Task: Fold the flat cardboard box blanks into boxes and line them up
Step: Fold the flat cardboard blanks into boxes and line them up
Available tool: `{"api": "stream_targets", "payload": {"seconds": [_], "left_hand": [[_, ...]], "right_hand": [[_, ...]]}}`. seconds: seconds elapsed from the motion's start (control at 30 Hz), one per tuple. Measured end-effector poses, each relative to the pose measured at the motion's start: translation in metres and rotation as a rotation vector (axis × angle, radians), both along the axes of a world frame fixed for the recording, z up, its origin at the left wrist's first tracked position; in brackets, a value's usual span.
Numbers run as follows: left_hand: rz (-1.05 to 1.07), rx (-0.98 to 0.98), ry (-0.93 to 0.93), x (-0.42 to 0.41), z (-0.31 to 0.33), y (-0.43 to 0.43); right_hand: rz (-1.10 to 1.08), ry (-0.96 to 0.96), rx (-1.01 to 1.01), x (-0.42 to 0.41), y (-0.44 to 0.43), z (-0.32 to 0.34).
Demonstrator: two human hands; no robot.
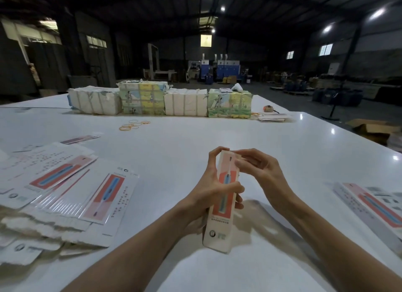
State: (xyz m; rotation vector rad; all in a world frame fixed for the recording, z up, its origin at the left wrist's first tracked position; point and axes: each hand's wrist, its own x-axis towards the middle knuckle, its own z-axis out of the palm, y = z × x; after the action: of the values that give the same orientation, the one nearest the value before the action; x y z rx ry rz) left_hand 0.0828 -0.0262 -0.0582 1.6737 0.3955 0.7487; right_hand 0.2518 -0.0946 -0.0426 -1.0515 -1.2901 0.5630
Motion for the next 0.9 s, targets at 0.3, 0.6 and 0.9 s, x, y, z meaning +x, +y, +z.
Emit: {"api": "stream_targets", "payload": {"seconds": [0.3, 0.6, 0.9], "left_hand": [[0.059, -0.086, 0.014, 0.002, -0.007, 0.012], [0.019, -0.569, -0.332, 0.006, 0.004, 0.002], [-0.011, -0.332, -0.066, 0.008, -0.005, -0.002]], "right_hand": [[-0.201, -0.191, -0.091, -0.019, 0.008, -0.017], [-0.252, -0.904, -0.358, -0.043, -0.017, -0.003], [-0.512, -0.933, -0.614, 0.011, -0.091, -0.001]]}}
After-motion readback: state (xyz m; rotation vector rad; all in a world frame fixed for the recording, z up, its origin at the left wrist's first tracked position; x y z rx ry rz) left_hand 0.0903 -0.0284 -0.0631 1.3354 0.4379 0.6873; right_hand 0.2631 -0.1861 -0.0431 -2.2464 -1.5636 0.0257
